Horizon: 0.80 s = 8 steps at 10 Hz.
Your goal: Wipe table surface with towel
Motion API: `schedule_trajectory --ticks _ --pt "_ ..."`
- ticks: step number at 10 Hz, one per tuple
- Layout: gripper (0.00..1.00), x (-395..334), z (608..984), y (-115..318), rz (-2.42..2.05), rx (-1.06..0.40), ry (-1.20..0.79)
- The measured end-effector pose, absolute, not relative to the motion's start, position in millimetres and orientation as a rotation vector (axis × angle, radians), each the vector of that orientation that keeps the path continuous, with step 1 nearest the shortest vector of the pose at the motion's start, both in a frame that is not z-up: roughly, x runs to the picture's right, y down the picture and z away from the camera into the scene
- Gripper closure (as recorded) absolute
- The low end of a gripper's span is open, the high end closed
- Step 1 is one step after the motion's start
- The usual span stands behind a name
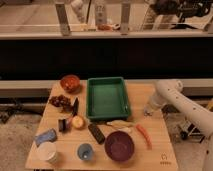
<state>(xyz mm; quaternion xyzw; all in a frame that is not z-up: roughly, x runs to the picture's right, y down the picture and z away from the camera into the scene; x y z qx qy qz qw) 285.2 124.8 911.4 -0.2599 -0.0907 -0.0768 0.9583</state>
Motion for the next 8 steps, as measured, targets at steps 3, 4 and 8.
schedule_trajectory --ticks 3,4,8 --pt "1.00 252.4 901.9 127.9 -0.260 -0.491 -0.285" --pt "1.00 248.7 896.9 129.5 -0.280 -0.484 -0.305" --pt "1.00 234.9 890.0 143.8 -0.373 -0.507 -0.325"
